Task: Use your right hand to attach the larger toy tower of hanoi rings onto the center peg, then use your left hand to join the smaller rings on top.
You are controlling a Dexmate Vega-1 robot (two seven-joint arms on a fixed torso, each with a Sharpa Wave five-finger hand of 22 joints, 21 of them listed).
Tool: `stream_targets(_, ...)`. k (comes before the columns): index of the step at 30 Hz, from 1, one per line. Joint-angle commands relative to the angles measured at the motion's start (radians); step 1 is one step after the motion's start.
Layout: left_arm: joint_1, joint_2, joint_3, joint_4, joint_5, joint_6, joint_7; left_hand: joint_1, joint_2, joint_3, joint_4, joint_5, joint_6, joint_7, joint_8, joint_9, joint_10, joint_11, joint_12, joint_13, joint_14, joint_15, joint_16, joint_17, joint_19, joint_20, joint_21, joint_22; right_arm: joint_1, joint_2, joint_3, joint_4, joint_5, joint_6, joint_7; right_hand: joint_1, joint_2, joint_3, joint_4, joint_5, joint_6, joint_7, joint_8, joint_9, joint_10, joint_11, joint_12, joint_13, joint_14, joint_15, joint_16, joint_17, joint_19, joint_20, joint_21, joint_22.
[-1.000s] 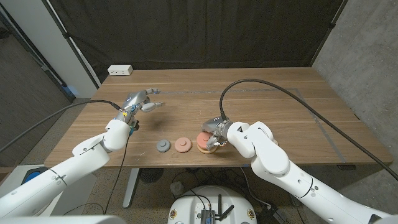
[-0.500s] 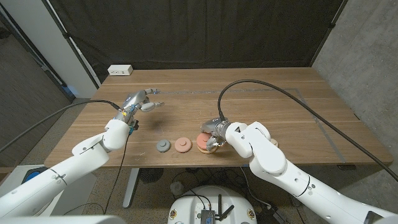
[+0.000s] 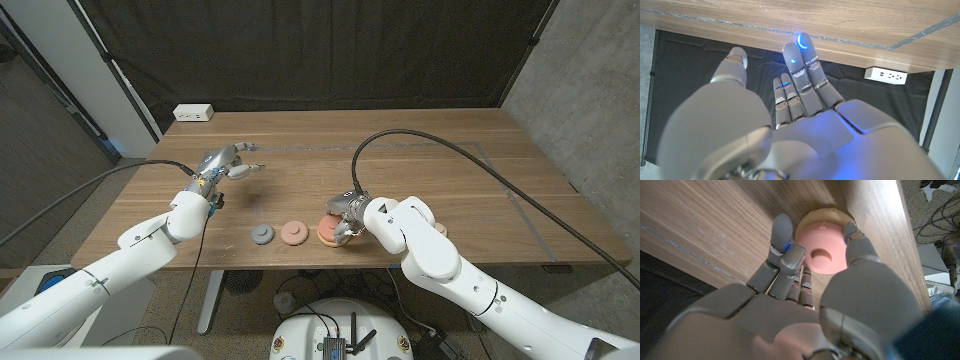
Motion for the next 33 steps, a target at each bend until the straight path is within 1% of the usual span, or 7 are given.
stream_targets(1,-0.002,0.0,0.003,0.0,0.0,0.004,0.0,0.003,0.009,0.008,-0.001,0.006,0.003,0.0,-0.004,0.004,0.006,0.005,-0.003,0.005,-0.006,-0.092,0.005,0.001,-0.002,-0.13,0.009,0.0,0.012,-0.005,-0.013,0.011,-0.004,-0.003,0.014,-0.017,0.025,0.084,0.075,0.006,0.141,-0.134,0.006,0.006,0.188,-0.174,-0.006,0.065,0.002,-0.005,0.0,0.003,0.003,-0.046,-0.003,0.001)
stream_targets(6,0.001,0.002,0.0,-0.002,-0.001,0.004,0.002,0.003,0.009,0.008,-0.001,0.006,0.004,0.0,-0.004,0.004,0.007,0.001,-0.002,0.006,-0.006,-0.092,0.005,0.001,-0.003,-0.13,0.011,-0.001,0.016,-0.006,-0.018,0.012,-0.014,0.0,0.019,-0.02,0.019,0.086,0.075,0.006,0.133,-0.137,0.002,0.006,0.17,-0.171,-0.015,0.067,-0.001,-0.005,-0.001,0.004,0.0,-0.046,-0.004,0.0)
stream_targets(11,0.004,0.004,-0.003,-0.003,-0.002,0.001,0.004,0.003,0.009,0.008,-0.001,0.006,0.003,0.0,-0.004,0.004,0.008,0.004,-0.002,0.006,-0.006,-0.092,0.006,0.001,-0.004,-0.13,0.013,-0.003,0.021,-0.005,-0.021,0.01,-0.024,0.002,0.038,-0.035,0.001,0.082,0.076,0.002,0.122,-0.13,-0.003,0.007,0.137,-0.16,-0.029,0.07,-0.01,-0.005,-0.004,0.004,-0.004,-0.045,-0.006,-0.002)
stream_targets(19,0.007,0.006,-0.006,-0.007,-0.002,0.002,0.006,0.002,0.009,0.009,-0.001,0.006,0.004,-0.002,-0.004,0.004,0.008,0.001,-0.002,0.006,-0.006,-0.092,0.007,0.0,-0.005,-0.13,0.015,-0.005,0.021,-0.005,-0.02,0.005,-0.052,0.006,0.058,-0.057,-0.031,0.075,0.077,-0.008,0.076,-0.112,-0.02,0.014,0.084,-0.141,-0.045,0.075,-0.038,-0.005,-0.022,-0.003,-0.016,-0.046,-0.012,-0.008)
stream_targets(20,0.007,0.006,-0.007,-0.007,-0.002,0.001,0.006,0.002,0.009,0.009,-0.001,0.006,0.004,-0.002,-0.004,0.004,0.008,0.001,-0.002,0.006,-0.006,-0.092,0.006,0.0,-0.004,-0.13,0.016,-0.005,0.02,-0.004,-0.02,0.005,-0.055,0.007,0.062,-0.061,-0.036,0.075,0.077,-0.011,0.063,-0.108,-0.026,0.014,0.073,-0.144,-0.048,0.074,-0.039,-0.005,-0.022,-0.001,-0.018,-0.046,-0.013,-0.008)
stream_targets(28,0.014,0.007,-0.012,-0.011,-0.003,0.0,0.011,0.002,0.009,0.01,-0.001,0.006,0.004,0.0,-0.004,0.004,0.008,0.004,-0.002,0.006,-0.007,-0.092,0.007,-0.001,-0.007,-0.13,0.019,-0.007,0.023,0.005,-0.02,0.008,-0.08,0.015,0.084,-0.095,-0.075,0.063,0.082,-0.04,-0.003,-0.087,-0.064,0.008,0.009,-0.115,-0.057,0.058,-0.06,-0.005,-0.038,-0.004,-0.025,-0.045,-0.014,-0.009)
stream_targets(33,0.019,0.007,-0.015,-0.011,-0.006,-0.001,0.013,0.002,0.01,0.01,-0.001,0.007,0.007,0.001,-0.003,0.004,0.012,0.005,-0.001,0.006,-0.007,-0.092,0.008,-0.001,-0.007,-0.131,0.021,-0.009,0.021,0.011,-0.018,0.009,-0.091,0.02,0.094,-0.106,-0.086,0.062,0.083,-0.054,-0.044,-0.074,-0.085,0.005,-0.024,-0.099,-0.061,0.049,-0.064,-0.005,-0.042,-0.002,-0.029,-0.046,-0.016,-0.009)
